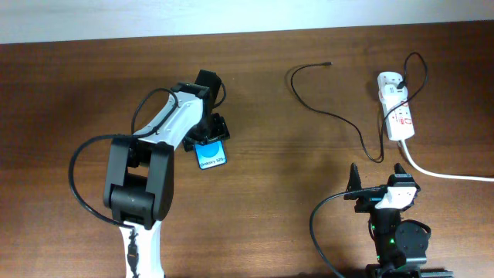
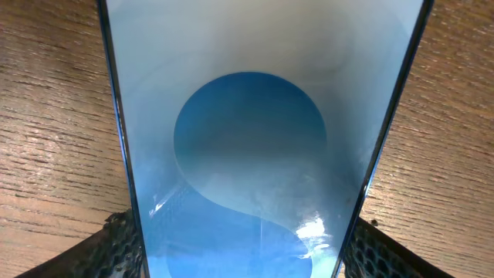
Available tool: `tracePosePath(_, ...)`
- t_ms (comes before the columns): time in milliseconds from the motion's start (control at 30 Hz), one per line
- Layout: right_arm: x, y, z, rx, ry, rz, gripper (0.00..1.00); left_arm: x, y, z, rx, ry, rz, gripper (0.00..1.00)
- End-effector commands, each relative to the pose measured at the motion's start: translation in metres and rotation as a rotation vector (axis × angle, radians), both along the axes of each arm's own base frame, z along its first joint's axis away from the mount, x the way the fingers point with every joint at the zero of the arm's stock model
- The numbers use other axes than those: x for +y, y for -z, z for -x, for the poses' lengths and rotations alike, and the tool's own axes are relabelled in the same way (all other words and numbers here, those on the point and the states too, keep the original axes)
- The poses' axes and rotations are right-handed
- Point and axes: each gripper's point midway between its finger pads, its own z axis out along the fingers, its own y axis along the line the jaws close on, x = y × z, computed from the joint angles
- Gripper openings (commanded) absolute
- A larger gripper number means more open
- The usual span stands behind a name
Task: Plug charger to phone and switch on socket
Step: 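Close the left gripper on the blue phone's bottom edge, then lift the phone with the left gripper and tilt it upright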
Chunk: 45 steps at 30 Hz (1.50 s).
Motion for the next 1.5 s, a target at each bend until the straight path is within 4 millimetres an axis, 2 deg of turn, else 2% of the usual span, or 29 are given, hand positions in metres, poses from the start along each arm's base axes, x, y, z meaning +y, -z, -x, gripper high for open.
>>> tracePosePath(0, 0.000, 0.004, 0.000, 0.006, -0.003, 0.006, 0.98, -0.010, 0.011, 0.003, 0.034, -0.005, 0.053, 0.70)
tracePosePath(67, 0.000, 0.004, 0.000, 0.006, -0.003, 0.006, 0.98, -0.015, 0.008, 0.001, 0.034, -0.004, 0.079, 0.62)
tracePosePath(267, 0.000, 0.004, 0.000, 0.006, -0.003, 0.006, 0.98, -0.025, -0.022, -0.004, 0.049, -0.003, 0.125, 0.56)
tracePosePath(367, 0.000, 0.004, 0.000, 0.006, -0.003, 0.006, 0.98, -0.028, -0.036, 0.000, 0.076, -0.004, 0.138, 0.56)
tracePosePath(533, 0.000, 0.004, 0.000, 0.006, -0.003, 0.006, 0.98, -0.043, -0.055, 0.018, 0.167, 0.033, 0.237, 0.59)
tracePosePath(733, 0.000, 0.004, 0.000, 0.006, -0.003, 0.006, 0.98, -0.038, -0.087, 0.044, 0.287, 0.014, 0.223, 0.61)
tracePosePath(967, 0.000, 0.004, 0.000, 0.006, -0.003, 0.006, 0.98, -0.038, -0.130, 0.047, 0.285, 0.030, 0.230, 0.57)
tracePosePath(1033, 0.000, 0.004, 0.000, 0.006, -0.003, 0.006, 0.98, -0.041, -0.136, 0.046, 0.279, 0.038, 0.250, 0.58)
tracePosePath(1233, 0.000, 0.004, 0.000, 0.006, -0.003, 0.006, 0.98, -0.074, -0.153, 0.053, 0.306, 0.115, 0.486, 0.57)
tracePosePath(1467, 0.000, 0.004, 0.000, 0.006, -0.003, 0.006, 0.98, -0.091, -0.168, 0.055, 0.329, 0.102, 0.633, 0.58)
